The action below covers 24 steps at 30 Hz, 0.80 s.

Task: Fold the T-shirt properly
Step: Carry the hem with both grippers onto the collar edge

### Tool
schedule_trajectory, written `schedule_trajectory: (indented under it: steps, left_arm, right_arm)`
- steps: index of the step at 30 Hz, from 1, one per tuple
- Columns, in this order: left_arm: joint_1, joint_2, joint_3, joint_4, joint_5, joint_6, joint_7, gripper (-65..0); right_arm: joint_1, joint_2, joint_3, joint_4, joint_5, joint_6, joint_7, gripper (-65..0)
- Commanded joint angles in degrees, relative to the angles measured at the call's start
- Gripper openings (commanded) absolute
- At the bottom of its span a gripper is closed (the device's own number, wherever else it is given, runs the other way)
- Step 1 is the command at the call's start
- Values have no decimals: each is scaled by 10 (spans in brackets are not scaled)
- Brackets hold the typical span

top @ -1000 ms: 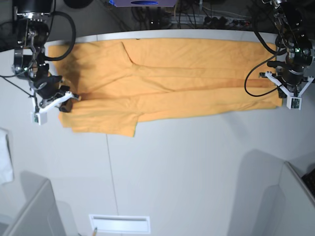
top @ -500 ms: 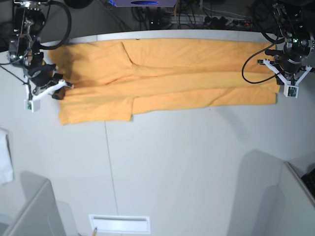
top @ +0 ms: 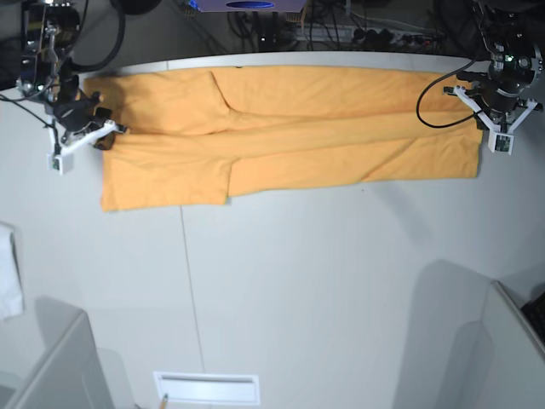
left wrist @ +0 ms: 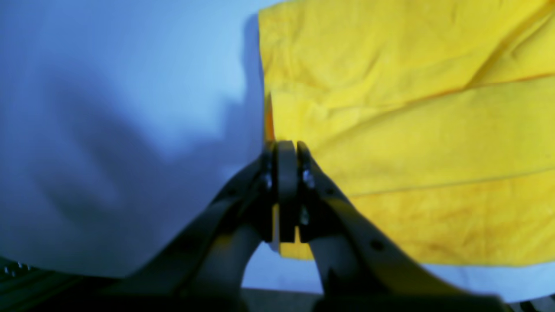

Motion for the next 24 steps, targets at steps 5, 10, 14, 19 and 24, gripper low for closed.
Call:
schedule_trajectory:
  steps: [5, 10, 14, 19, 24]
  left_arm:
    - [0, -8, -4, 7, 4, 4, -7, -650]
    - [-2, -8, -4, 7, 4, 4, -6, -650]
    - [-1, -8, -4, 6, 4, 4, -6, -650]
    - [0, -8, -4, 6, 4, 4, -7, -650]
    - [0, -8, -4, 6, 4, 4, -7, -650]
  right_arm:
    - [-4, 7, 2, 4, 1, 2, 10, -650]
    - [-14, 6, -9, 16, 1, 2, 11, -650]
    - [-35, 6, -8, 60, 2, 2, 12, -650]
    - [-44, 6, -8, 70, 2, 2, 10, -650]
    - [-60, 6, -8, 66, 0, 1, 14, -650]
